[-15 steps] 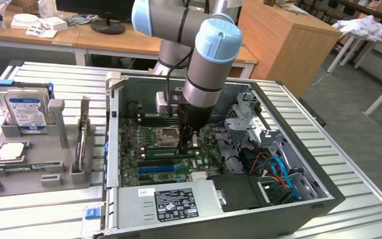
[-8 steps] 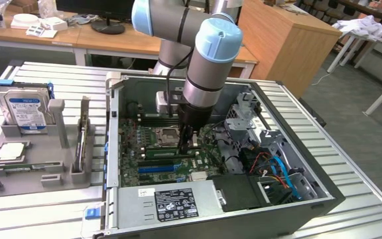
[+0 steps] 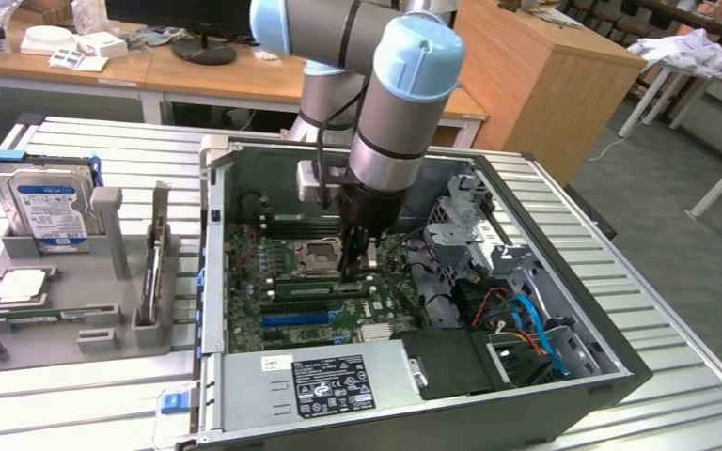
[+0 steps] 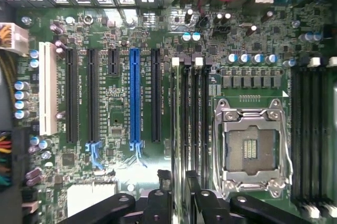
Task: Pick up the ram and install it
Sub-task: 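Insert the ram into the slot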
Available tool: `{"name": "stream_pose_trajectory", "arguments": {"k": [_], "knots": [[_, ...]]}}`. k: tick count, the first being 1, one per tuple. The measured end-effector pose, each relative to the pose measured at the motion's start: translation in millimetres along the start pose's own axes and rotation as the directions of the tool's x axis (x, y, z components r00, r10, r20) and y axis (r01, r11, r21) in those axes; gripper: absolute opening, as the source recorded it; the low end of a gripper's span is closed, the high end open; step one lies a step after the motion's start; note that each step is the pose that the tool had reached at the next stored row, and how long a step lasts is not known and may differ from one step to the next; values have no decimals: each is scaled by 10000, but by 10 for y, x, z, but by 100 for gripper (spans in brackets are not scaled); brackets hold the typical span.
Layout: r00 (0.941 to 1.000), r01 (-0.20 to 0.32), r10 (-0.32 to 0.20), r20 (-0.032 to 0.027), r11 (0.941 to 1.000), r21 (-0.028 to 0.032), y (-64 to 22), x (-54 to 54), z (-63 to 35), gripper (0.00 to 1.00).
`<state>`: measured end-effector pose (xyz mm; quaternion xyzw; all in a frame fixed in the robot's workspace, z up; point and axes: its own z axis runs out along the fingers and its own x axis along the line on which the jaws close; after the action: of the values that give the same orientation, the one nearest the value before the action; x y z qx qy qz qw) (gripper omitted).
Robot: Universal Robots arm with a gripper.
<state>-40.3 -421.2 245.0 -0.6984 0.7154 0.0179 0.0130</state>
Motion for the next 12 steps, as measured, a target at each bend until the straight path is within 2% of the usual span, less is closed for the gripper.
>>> {"name": "stream_pose_trajectory", "arguments": {"k": [12], "knots": [[10000,0,0,1,10000,-7,-9,-18,-391,25]]}}
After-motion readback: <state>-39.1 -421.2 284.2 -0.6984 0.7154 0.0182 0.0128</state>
